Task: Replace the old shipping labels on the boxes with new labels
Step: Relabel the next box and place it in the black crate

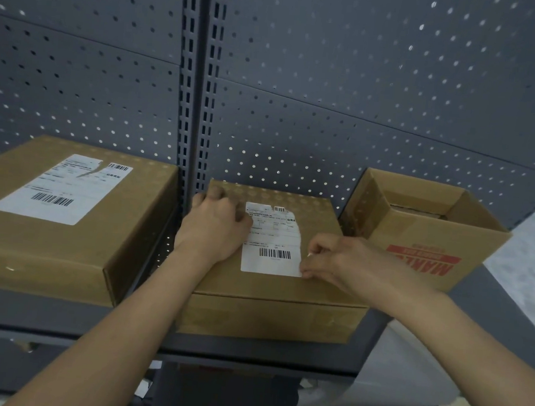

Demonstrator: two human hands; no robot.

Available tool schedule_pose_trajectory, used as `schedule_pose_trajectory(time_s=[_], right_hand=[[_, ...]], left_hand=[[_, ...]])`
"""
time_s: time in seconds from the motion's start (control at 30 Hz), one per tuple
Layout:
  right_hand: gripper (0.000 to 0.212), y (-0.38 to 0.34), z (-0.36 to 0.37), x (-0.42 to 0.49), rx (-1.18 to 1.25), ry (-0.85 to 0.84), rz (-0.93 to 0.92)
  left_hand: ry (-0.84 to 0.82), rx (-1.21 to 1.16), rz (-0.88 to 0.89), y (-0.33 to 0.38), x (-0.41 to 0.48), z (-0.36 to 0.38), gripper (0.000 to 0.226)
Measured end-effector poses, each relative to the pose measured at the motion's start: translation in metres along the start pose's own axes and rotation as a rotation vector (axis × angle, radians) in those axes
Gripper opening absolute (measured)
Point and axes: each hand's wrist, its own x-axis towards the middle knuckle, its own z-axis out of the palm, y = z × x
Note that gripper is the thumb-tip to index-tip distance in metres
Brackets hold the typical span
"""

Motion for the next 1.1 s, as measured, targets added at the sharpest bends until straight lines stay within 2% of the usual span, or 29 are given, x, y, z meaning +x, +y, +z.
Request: schedule_pose_trajectory(time_s=[0.03, 0.13, 0.23, 0.27, 0.37, 0.43, 0.5, 0.6, 0.7, 0.8, 1.1], right_hand=[[0.039, 0.0, -0.003, 0.001, -0.112, -0.018, -0.074], [0.024, 0.002, 0.0, 0.006, -0.218, -0.053, -0.108], [0.041, 0.0, 0.004, 0.006, -0.229, -0.045, -0.095], [0.037, 0.001, 0.003, 0.004, -0.255, -0.009, -0.104], [0.021, -0.002, 0.003, -0.003, -0.193, 0.072, -0.108], [0.014, 0.002, 0.007, -0.008, -0.026, 0.034, -0.088], [0.019, 0.003, 0.004, -0.01, 0.085, 0.045, -0.07], [0.022, 0.004, 0.004, -0.012, -0.039, 0.094, -0.125], [0.042, 0.005, 0.013, -0.006, -0.041, 0.128, -0.157], [0.027, 0.008, 0.013, -0.008, -0.023, 0.105, -0.107], [0.032, 0.012, 0.014, -0.01, 0.06, 0.132, -0.127]], left_hand=[[0.001, -0.003, 0.003, 0.0, 0.0, 0.0, 0.034], [0.004, 0.004, 0.007, 0.001, 0.0, -0.001, 0.033], [0.005, 0.006, 0.005, 0.001, 0.0, 0.0, 0.033], [0.004, 0.005, 0.004, 0.001, 0.001, 0.0, 0.034], [0.005, 0.006, 0.002, 0.0, 0.002, 0.001, 0.038], [0.006, 0.003, 0.004, -0.001, 0.002, 0.001, 0.038], [0.007, -0.001, 0.006, -0.001, 0.002, 0.002, 0.037], [0.011, -0.002, 0.006, -0.002, 0.002, 0.002, 0.038], [0.014, -0.003, 0.011, -0.002, 0.002, 0.002, 0.038], [0.014, -0.005, 0.013, -0.002, 0.002, 0.002, 0.036], [0.017, -0.001, 0.01, -0.002, 0.002, 0.002, 0.038]])
